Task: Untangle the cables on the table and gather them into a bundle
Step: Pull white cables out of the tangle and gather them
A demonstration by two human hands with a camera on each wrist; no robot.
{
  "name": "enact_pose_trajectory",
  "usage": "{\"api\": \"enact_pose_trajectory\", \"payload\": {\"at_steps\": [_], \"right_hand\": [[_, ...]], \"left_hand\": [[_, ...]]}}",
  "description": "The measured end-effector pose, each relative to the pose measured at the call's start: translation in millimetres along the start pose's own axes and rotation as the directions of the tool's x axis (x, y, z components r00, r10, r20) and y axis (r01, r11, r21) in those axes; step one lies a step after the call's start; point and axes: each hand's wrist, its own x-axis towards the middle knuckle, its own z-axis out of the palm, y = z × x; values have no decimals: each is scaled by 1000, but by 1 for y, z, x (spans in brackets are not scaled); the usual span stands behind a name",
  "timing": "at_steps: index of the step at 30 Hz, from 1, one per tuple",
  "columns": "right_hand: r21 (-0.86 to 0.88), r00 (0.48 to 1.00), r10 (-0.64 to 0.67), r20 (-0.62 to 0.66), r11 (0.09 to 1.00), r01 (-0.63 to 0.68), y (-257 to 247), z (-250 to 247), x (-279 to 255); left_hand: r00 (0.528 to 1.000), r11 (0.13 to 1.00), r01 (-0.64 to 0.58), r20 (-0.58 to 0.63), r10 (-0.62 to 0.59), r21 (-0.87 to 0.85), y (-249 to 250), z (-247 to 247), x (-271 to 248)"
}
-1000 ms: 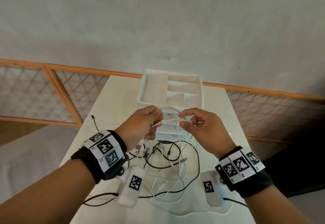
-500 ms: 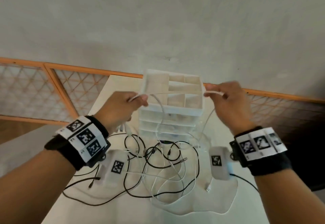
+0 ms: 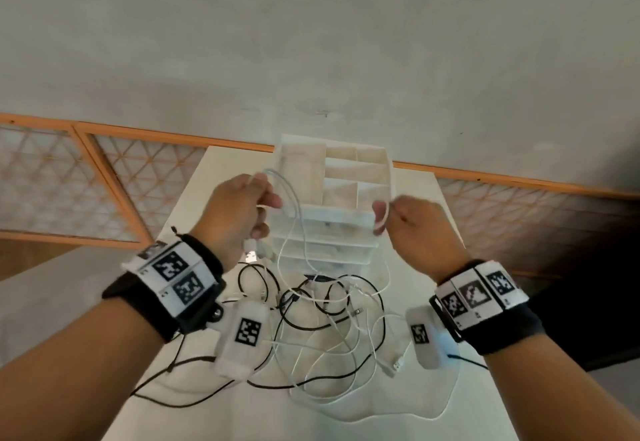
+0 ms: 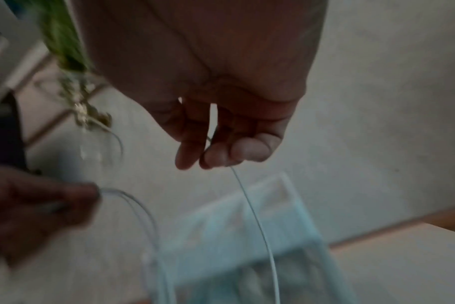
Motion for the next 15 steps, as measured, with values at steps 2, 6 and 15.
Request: {"api": "enact_pose_trajectory", "payload": {"at_steps": [2,6,15], "right_hand": [[146,979,-62,-196,985,91,-11,-8,10],[399,967,30,-254,914,77,12,10,6],[225,830,545,-118,829,-512,101,16,-3]], "left_hand": [[996,998,-13,93,18,-59,2,21,-9],[954,993,-75,284,96,-86,16,34,-19],[995,980,-65,-91,48,-190,25,-17,14]]}}
